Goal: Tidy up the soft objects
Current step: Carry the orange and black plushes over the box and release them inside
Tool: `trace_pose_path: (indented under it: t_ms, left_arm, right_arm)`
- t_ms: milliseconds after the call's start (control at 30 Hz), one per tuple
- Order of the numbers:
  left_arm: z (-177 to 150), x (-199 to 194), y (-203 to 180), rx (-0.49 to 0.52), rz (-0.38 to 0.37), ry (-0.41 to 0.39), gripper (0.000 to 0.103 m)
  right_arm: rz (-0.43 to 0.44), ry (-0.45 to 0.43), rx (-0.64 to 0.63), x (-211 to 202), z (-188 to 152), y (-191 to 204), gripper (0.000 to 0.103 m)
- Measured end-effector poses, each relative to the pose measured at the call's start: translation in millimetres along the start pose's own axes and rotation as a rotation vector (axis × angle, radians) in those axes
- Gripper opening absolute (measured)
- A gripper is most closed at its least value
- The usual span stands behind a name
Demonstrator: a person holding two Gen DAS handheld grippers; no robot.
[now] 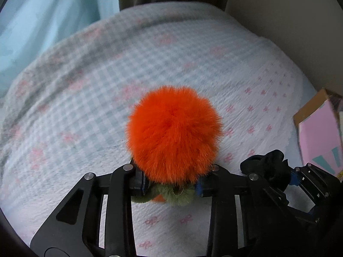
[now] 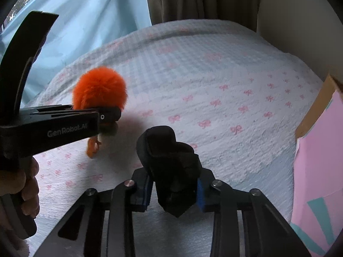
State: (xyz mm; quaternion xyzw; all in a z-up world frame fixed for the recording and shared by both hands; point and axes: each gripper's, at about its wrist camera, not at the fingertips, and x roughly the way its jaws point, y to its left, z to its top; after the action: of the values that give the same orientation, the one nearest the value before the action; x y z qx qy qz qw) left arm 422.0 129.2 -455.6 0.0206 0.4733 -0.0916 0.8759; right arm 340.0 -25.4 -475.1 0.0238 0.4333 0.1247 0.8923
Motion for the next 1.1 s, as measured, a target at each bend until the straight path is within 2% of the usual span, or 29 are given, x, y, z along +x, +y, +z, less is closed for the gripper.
trace_pose_path:
  t_ms: [333,567,733,867,1100]
  left_arm:
    - [15.0,-79.4,-17.2,0.007,0.014,-0.087,0.028]
    - [18.4,-153.9,-41.5,-0.005,0.022,-0.134,0.028]
    - [17.2,-216.6,-75.7,0.017,0.01,-0.157,0.028]
    - [13.0,-263.8,-107.1,0.028,-0.017,-0.168,0.028]
    - [9.2,-316.8,-160.7,0.037,-0.069,-0.186,0.028]
  right_arm:
    - [-0.002,-0.089,0.01,-70.4,28.6,5.6,0.03]
    - [-0.01,-0.162,0.03,-147.5,47.5,6.7,0.03]
    - [-0.024,-0.205,0.057,-215.1,58.6,2.8,0.03]
    - [-0.043,-0.208,0.083,-265.7,63.9,-6.2,0.03]
    - [-0.097,-0.179,0.125,-337.8,64.2,-40.1,0.03]
